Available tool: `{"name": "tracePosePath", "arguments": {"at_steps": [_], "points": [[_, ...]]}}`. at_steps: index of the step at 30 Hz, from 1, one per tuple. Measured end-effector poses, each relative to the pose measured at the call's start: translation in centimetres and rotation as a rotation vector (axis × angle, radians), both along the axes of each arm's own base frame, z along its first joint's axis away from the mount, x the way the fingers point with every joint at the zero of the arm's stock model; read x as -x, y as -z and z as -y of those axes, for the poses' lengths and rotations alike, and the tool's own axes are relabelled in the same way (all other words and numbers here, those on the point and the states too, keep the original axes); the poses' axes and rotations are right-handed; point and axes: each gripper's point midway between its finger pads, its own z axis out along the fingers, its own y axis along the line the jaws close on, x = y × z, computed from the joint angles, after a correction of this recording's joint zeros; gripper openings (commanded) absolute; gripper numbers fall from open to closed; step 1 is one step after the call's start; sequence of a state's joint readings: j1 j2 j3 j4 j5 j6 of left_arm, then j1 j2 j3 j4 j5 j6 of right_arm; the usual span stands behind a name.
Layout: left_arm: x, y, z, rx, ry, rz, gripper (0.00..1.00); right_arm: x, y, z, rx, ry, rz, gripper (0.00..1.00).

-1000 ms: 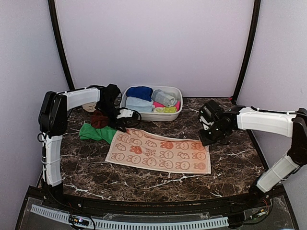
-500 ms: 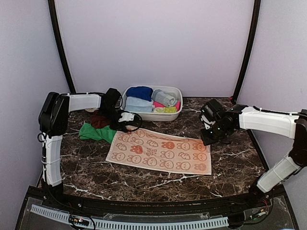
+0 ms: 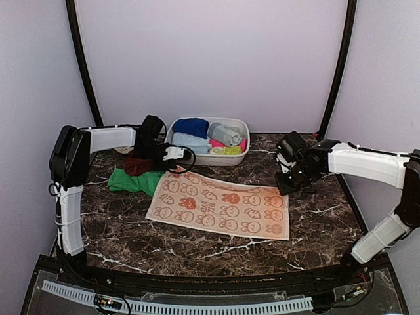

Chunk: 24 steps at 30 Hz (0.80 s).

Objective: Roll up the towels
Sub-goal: Fold the towel at the center of the board.

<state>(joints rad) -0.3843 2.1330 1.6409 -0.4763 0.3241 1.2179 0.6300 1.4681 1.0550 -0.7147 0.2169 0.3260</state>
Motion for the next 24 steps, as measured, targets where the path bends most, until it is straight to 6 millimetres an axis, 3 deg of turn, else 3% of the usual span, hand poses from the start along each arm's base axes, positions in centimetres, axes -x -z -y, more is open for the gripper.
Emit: {"name": "tracePosePath", "arguments": {"at_steps": [5, 11, 18, 24], "points": [[0.8, -1.9, -0.6, 0.005, -0.014, 0.035, 0.0, -1.0, -0.5, 1.0, 0.02, 0.035, 0.014, 0.0], [4.4, -3.1, -1.0, -0.009, 0.0, 0.04, 0.04, -1.2, -0.4, 2.1, 0.068, 0.059, 0.013, 0.0], [9.7, -0.9, -1.1, -0.075, 0.006, -0.018, 0.0, -0.2, 0.2, 2.7, 0.075, 0.072, -0.018, 0.0], [11.8, 0.4, -1.6, -0.106, -0.019, -0.057, 0.0, 3.1, 1.7, 2.2, 0.056, 0.044, -0.081, 0.0]]}}
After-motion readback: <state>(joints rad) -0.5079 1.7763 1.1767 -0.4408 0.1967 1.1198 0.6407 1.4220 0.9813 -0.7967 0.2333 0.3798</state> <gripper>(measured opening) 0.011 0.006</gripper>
